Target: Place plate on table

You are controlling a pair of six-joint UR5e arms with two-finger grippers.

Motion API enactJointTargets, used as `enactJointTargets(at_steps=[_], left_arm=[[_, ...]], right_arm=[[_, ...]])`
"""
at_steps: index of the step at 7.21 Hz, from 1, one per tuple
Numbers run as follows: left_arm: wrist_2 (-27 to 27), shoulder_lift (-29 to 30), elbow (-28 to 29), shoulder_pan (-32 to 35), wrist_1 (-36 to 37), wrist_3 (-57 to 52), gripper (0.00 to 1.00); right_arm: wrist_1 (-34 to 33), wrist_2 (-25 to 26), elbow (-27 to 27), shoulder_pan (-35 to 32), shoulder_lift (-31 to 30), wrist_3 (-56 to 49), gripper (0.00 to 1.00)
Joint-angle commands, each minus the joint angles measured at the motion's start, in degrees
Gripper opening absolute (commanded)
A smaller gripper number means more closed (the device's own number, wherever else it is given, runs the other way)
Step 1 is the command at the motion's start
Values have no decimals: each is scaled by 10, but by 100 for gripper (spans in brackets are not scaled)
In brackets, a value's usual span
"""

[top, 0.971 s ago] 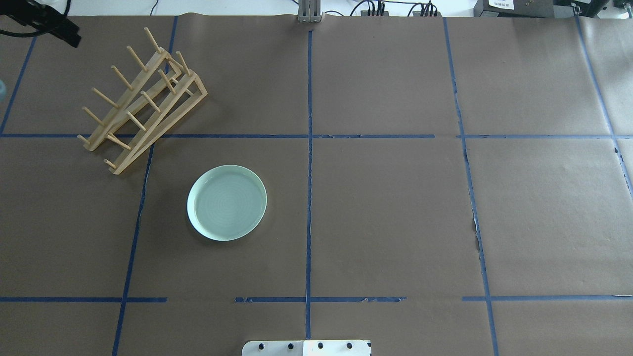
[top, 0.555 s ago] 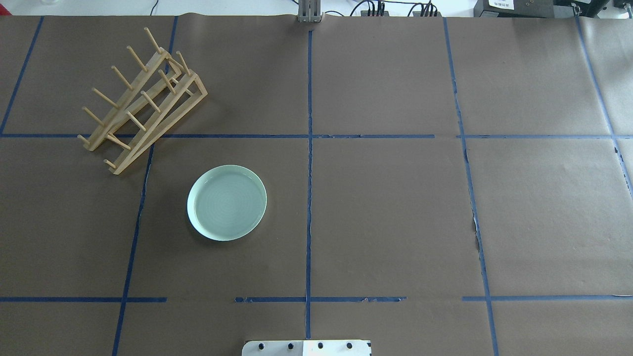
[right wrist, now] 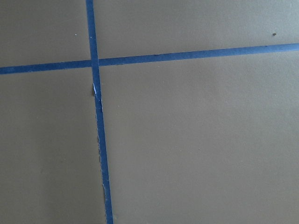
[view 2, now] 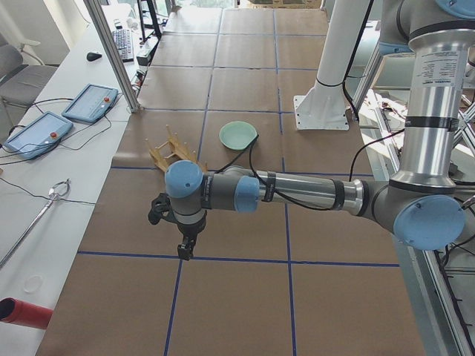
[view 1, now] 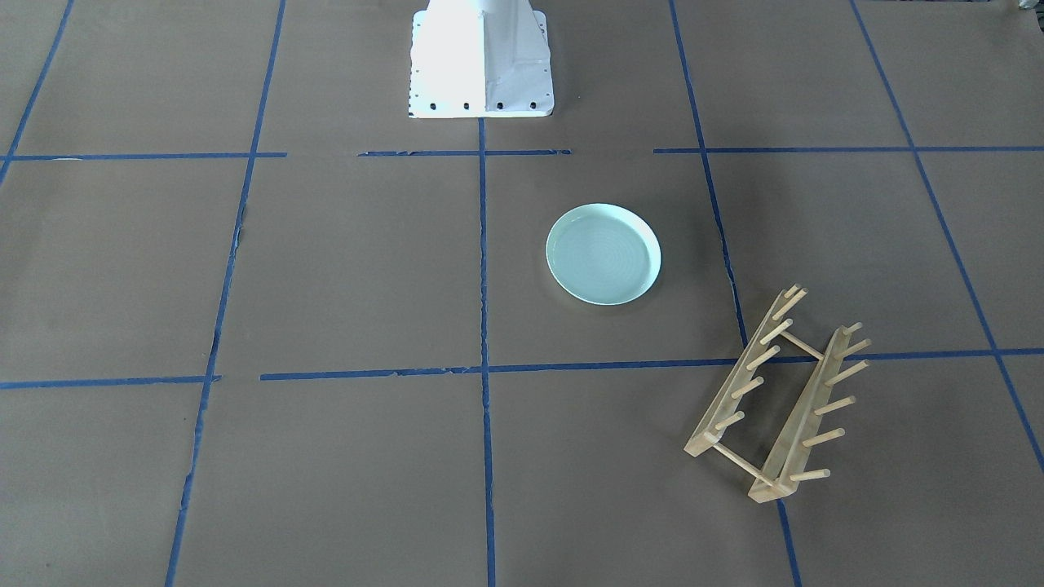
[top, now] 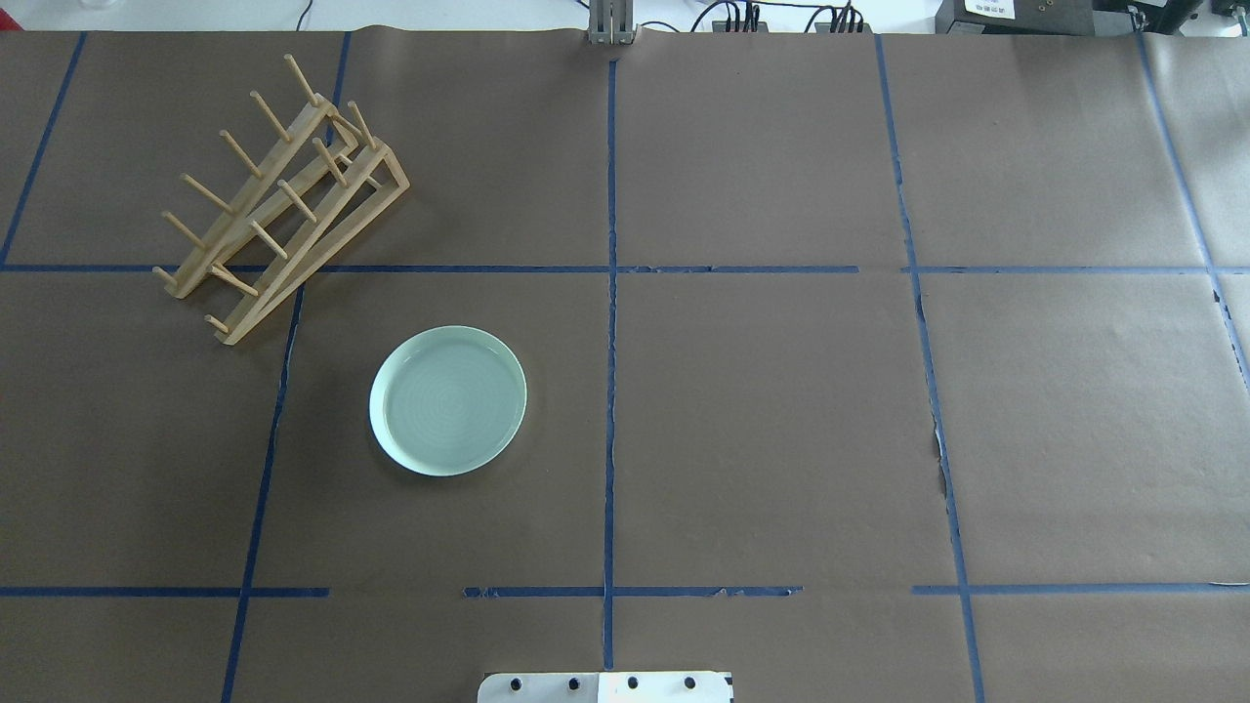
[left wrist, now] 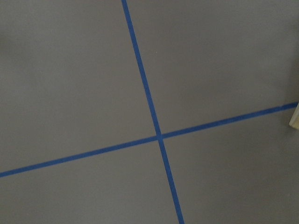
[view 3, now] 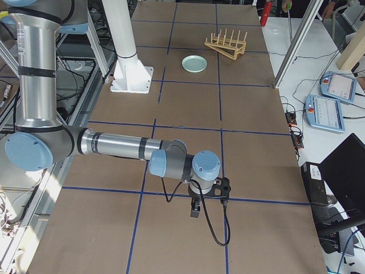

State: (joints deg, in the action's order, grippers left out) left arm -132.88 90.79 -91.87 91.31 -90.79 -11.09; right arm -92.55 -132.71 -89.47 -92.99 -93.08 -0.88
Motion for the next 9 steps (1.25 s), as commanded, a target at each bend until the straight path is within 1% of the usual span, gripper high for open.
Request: enactJointTargets(at_steps=[1,2,6,9], left_arm=[[-2,-8,38,-1,-30,3,100],[-2,-6,43,-1,-29,4,100],[-2,-3,35,-1,-23,79,100],[0,-8,34,0,-22,78,100]], right_arm=[[0,0,0,0,0,0,100],[0,0,0,0,0,0,100],[0,0,0,0,0,0,100],[0,0,0,0,0,0,100]])
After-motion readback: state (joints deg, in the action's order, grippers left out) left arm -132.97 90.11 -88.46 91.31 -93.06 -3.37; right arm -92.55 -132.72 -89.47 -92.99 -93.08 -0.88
